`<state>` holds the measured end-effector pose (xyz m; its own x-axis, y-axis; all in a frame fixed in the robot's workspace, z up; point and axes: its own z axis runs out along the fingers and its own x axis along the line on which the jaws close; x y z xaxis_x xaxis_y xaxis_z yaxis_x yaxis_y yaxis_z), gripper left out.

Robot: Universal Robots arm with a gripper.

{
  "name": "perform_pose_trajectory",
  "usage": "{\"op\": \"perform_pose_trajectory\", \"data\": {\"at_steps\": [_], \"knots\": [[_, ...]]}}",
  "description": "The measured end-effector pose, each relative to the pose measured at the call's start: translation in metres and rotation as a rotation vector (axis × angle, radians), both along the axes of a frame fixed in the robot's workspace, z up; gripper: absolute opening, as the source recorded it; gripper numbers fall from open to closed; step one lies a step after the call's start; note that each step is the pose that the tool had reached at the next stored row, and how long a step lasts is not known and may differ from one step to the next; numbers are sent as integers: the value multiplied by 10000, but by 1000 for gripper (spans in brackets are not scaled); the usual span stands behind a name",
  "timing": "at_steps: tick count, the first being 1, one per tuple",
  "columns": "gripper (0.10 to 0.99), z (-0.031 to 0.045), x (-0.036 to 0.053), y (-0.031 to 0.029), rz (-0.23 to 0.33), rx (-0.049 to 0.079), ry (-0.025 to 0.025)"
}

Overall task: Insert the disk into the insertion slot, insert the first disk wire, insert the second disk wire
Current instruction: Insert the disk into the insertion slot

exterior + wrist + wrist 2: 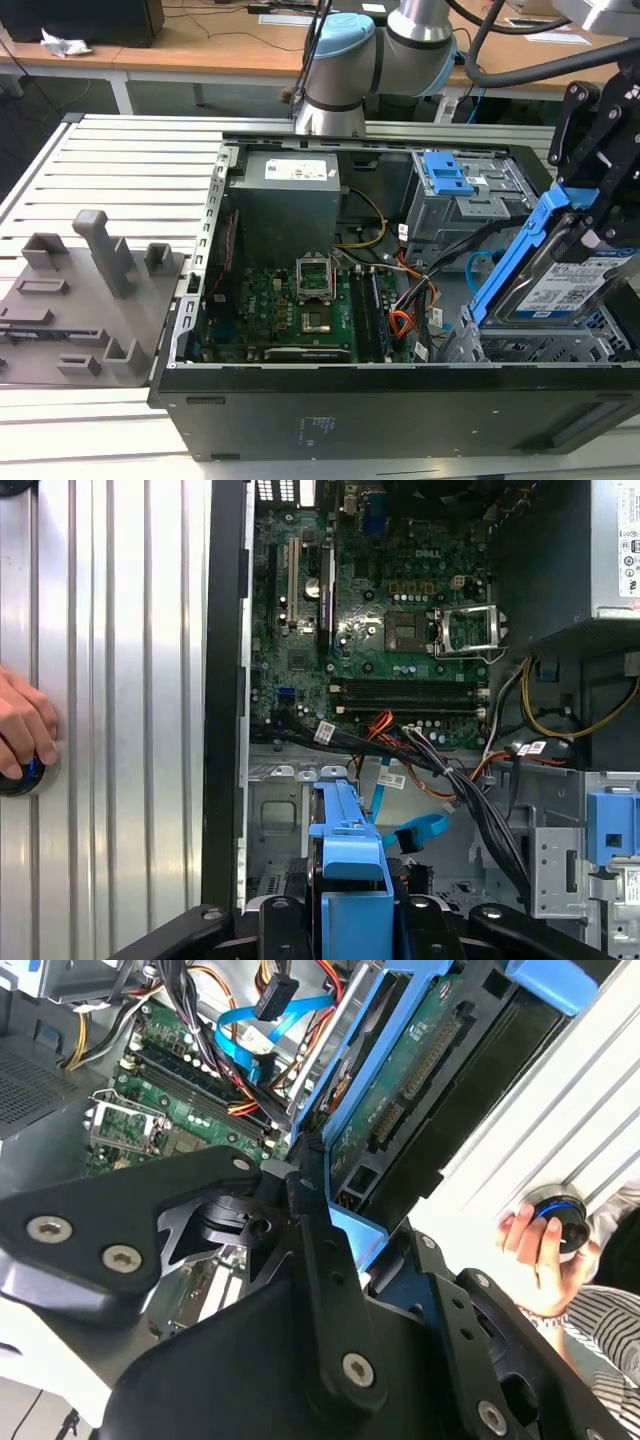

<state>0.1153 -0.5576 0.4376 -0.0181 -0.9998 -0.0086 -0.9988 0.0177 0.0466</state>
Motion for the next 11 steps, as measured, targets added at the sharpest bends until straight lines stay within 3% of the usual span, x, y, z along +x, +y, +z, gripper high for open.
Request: {"op": "perform_pose_trajectory", "data": {"at_steps": [11], "knots": [[365, -285, 0, 0, -1, 0, 4]]}}
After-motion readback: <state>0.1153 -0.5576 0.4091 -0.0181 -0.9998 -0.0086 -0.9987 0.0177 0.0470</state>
